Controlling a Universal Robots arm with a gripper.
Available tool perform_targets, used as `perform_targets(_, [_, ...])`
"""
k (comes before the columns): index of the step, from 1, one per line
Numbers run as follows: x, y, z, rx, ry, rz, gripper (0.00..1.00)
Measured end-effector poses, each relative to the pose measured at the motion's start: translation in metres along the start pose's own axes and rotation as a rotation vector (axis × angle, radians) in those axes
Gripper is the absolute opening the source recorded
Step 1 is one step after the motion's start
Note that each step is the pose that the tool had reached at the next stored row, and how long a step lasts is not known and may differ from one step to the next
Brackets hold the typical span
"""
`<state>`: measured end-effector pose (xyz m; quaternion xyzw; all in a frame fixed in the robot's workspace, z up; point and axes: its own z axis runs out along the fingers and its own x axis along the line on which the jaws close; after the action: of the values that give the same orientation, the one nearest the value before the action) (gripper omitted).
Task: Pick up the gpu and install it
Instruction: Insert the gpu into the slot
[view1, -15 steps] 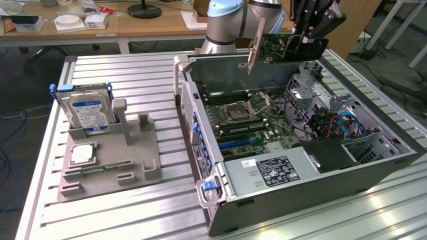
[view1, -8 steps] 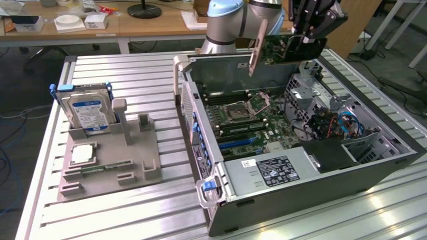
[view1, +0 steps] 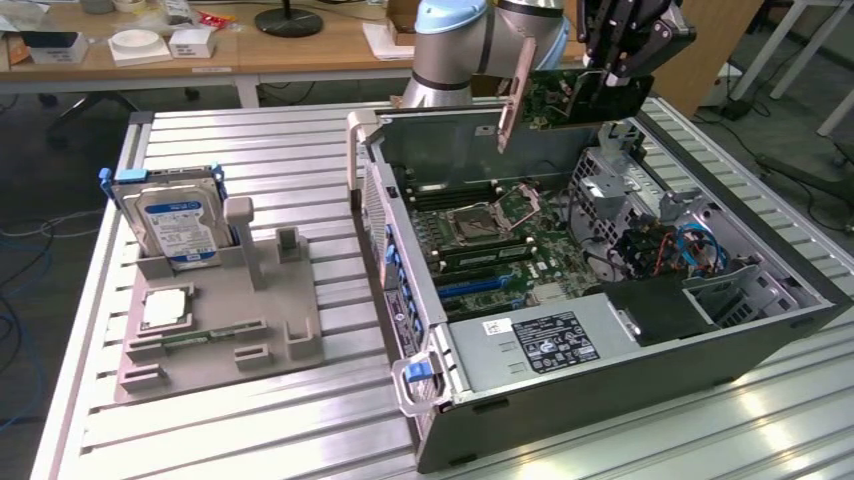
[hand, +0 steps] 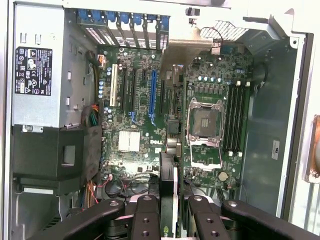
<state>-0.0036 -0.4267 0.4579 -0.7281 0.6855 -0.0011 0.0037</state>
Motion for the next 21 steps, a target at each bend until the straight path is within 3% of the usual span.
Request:
perform_targets(13, [0.0,0.0001,0.0013,0.0002,-0.0002,0.0,0.27])
perform_targets(21, [0.0,0.0052,0.0147,0.0002,-0.0001,0.007,0.27])
